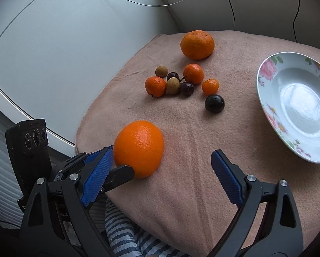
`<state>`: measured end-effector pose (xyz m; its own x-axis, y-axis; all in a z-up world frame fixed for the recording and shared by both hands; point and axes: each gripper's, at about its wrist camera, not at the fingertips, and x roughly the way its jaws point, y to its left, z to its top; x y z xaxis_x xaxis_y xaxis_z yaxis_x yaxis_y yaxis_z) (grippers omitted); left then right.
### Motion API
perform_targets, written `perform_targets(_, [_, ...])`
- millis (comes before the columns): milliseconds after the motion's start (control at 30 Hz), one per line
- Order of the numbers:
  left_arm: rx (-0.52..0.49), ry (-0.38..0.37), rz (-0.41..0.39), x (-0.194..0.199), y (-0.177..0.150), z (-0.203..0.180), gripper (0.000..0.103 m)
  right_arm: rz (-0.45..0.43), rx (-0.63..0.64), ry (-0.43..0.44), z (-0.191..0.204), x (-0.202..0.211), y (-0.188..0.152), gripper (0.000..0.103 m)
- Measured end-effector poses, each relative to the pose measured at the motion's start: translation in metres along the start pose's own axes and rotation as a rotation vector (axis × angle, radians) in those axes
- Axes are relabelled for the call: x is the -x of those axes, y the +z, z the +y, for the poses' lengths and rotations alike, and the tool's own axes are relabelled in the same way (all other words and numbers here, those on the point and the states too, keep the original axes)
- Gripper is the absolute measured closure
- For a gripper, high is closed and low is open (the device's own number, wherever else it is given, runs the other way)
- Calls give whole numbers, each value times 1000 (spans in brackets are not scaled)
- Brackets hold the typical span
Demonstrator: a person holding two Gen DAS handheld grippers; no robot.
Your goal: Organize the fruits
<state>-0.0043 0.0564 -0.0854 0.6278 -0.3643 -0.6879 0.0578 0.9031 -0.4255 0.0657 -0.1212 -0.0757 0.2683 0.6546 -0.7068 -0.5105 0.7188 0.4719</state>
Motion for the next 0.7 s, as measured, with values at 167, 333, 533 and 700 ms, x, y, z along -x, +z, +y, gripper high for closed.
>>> perform_targets(167, [-2, -15, 11, -3, -2, 0, 28, 31, 3, 18, 5, -12, 4, 15])
perform_targets(333, [1, -21, 16, -5, -1, 1, 29, 76, 17, 34, 9, -26, 4, 27])
perform_targets(533, [2, -34, 26, -9, -2, 0, 35, 91, 29, 56, 16, -30, 4, 31])
perform_targets(700, [6, -35, 31, -11, -3, 2, 36, 101, 38, 69, 19, -33, 6, 34])
